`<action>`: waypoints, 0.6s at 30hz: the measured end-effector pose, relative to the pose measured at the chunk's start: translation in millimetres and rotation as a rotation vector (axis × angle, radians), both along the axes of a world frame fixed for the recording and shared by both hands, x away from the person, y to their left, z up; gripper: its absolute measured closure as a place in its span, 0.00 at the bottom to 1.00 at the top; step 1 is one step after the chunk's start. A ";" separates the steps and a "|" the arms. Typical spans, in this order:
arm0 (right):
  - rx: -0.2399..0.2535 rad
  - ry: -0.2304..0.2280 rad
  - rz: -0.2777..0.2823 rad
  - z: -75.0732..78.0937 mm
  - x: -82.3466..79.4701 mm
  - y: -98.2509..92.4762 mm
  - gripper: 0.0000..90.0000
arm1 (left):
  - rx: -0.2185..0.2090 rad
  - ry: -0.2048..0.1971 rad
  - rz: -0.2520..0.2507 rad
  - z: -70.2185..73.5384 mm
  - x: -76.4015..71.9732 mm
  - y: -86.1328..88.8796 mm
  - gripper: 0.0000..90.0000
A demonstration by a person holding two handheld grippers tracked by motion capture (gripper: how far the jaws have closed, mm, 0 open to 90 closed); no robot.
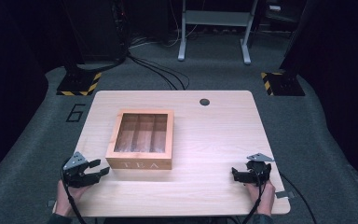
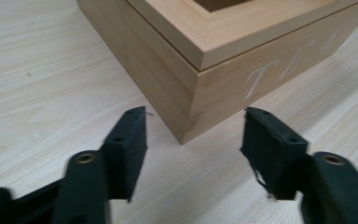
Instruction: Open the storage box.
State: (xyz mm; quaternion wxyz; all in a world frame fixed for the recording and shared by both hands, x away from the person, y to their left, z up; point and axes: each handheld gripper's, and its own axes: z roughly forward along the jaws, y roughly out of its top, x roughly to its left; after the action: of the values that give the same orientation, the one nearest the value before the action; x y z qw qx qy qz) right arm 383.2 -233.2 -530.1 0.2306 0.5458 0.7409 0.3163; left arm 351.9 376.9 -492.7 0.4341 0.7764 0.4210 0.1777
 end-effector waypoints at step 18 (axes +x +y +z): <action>0.001 -0.002 0.000 -0.1 0.0 0.0 0.00 | -0.040 -0.001 0.001 7.1 7.2 0.9 0.98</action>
State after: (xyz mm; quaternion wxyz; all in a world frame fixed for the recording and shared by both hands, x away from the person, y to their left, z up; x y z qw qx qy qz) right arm 383.2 -233.2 -530.2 0.2310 0.5457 0.7405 0.3170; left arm 359.0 377.8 -485.5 0.4494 0.7672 0.4249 0.1700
